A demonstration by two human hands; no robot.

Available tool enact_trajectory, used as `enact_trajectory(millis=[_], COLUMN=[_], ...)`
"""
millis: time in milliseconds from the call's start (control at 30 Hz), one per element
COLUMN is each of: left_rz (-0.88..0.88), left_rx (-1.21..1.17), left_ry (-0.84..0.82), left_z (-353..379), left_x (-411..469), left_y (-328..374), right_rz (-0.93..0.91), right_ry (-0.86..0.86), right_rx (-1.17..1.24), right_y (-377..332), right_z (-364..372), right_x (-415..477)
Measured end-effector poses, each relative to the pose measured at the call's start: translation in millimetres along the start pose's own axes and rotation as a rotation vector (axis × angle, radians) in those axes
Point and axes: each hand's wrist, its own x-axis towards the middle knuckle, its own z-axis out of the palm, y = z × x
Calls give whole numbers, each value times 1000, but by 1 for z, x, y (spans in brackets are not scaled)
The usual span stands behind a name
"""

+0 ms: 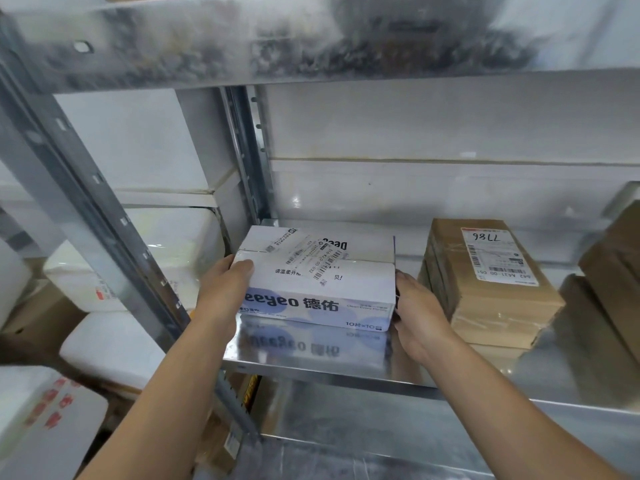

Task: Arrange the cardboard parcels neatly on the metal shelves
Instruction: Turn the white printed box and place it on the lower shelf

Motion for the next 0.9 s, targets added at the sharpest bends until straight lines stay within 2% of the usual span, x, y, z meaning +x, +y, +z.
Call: enact_trajectory(millis=[300, 533, 900], left_rz=[9, 57, 105], left_rx=[8, 83, 182], left_ry=[26, 57, 81], left_z=[7, 8, 8], left_x=[11, 14, 17], left_y=[-8, -13, -20], right_rz=[32, 11, 8], right_ry=[-133, -101, -96], right_rx=[-4, -84, -61], right_y=[0, 1, -4], right_z=[0, 5, 6], right_x=[6, 9, 14])
